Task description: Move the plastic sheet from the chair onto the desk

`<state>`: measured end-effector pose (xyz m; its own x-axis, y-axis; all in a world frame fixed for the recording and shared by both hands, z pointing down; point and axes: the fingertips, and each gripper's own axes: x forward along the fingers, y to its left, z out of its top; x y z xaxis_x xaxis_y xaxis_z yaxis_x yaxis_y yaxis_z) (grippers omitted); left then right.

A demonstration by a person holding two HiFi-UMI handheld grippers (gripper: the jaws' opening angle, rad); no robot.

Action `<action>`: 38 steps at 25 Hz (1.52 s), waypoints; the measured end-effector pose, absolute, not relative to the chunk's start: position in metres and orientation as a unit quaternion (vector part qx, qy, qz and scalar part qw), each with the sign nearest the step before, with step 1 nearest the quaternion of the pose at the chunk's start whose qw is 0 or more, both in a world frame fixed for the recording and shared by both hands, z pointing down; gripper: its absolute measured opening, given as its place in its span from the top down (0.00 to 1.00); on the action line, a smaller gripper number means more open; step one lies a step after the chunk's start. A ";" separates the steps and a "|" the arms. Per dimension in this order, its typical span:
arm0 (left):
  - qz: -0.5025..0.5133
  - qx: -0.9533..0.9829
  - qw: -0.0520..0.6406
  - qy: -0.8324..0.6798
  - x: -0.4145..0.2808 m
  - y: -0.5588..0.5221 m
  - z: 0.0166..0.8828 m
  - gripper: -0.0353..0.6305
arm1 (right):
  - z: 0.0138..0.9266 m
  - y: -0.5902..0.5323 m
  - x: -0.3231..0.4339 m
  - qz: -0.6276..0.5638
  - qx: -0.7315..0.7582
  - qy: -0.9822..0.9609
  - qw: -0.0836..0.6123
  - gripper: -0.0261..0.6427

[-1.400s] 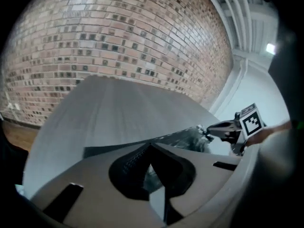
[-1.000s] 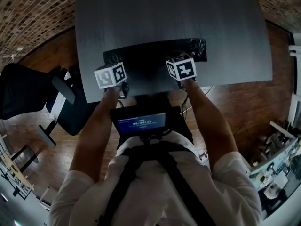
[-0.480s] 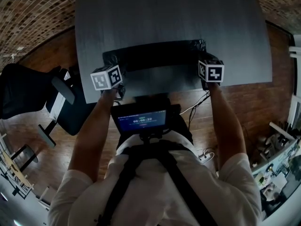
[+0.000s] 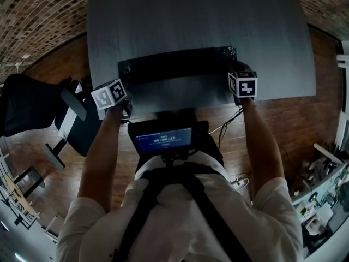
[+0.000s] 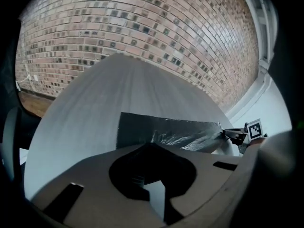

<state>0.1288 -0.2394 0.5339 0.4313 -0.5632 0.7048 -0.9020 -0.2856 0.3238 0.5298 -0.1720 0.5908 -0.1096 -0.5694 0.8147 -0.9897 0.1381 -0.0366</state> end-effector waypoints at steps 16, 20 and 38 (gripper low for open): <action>0.239 0.747 0.340 -0.519 0.084 -0.255 0.552 0.92 | 0.581 -0.169 0.550 0.341 0.625 -0.626 0.320 0.96; 0.218 0.757 0.336 -0.516 0.090 -0.244 0.535 0.92 | 0.561 -0.166 0.548 0.338 0.629 -0.635 0.295 0.96; 0.116 0.810 0.333 -0.468 0.148 -0.177 0.451 0.92 | 0.467 -0.153 0.502 0.296 0.633 -0.686 0.203 0.96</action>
<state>0.1484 -0.1774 0.4507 0.5345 -0.6810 0.5004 -0.8361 -0.3397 0.4307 0.5017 -0.1529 0.4667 -0.1168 -0.7480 0.6534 -0.9886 0.0247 -0.1484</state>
